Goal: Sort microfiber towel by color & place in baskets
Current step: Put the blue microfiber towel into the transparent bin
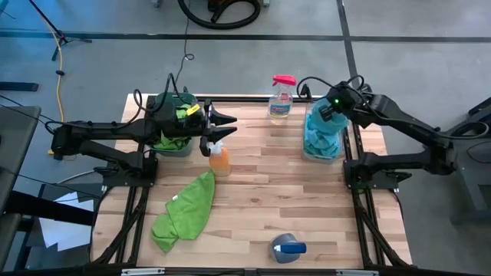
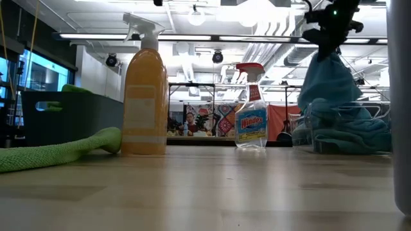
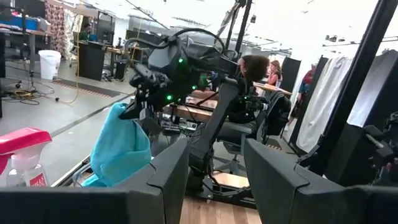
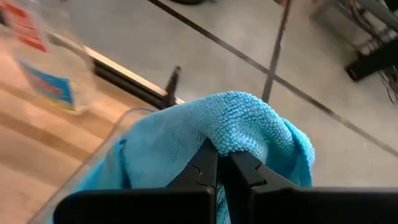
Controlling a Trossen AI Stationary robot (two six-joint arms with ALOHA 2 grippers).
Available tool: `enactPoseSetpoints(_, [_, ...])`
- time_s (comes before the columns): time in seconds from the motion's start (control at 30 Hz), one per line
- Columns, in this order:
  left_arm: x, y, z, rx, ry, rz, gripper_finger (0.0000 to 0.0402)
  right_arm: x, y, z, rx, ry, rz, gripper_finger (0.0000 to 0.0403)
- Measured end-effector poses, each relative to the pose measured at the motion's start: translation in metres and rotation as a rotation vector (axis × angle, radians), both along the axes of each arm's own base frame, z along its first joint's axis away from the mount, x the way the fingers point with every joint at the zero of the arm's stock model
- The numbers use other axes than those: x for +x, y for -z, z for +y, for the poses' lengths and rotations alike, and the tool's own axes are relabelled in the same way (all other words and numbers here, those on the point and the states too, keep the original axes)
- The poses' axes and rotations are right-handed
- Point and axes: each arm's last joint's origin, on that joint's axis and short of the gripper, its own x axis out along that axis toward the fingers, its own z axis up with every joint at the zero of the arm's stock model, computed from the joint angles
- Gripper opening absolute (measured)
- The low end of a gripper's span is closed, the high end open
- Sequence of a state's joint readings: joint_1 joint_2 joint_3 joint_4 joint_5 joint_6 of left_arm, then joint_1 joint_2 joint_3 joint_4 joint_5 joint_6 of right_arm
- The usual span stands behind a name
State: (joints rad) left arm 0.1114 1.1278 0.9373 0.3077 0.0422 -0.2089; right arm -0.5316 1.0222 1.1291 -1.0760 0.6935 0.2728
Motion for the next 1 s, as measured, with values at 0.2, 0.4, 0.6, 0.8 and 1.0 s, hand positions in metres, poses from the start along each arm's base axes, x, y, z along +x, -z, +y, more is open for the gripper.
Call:
enactPoseSetpoints(0.2, [0.0, 0.001, 0.0, -0.001, -0.002, 0.011, 0.0145, 0.0, 0.025, -0.002, 0.095, -0.012, 0.013, 0.0])
enactPoseSetpoints(0.4, [0.0, 0.003, 0.0, -0.004, -0.014, 0.032, 0.0145, 0.01, 0.076, 0.004, 0.286, -0.101, -0.069, 0.0])
enactPoseSetpoints(0.6, [0.0, 0.003, 0.001, -0.004, -0.014, 0.035, 0.0145, 0.016, 0.118, 0.015, 0.447, -0.196, -0.156, 0.0])
enactPoseSetpoints(0.8, [0.0, 0.004, 0.001, -0.004, -0.037, 0.036, 0.0145, 0.013, 0.147, 0.02, 0.617, -0.233, -0.247, 0.0])
enactPoseSetpoints(1.0, [0.0, 0.004, 0.003, -0.006, -0.047, 0.039, 0.0145, 0.01, 0.164, 0.017, 0.685, -0.234, -0.347, 0.0])
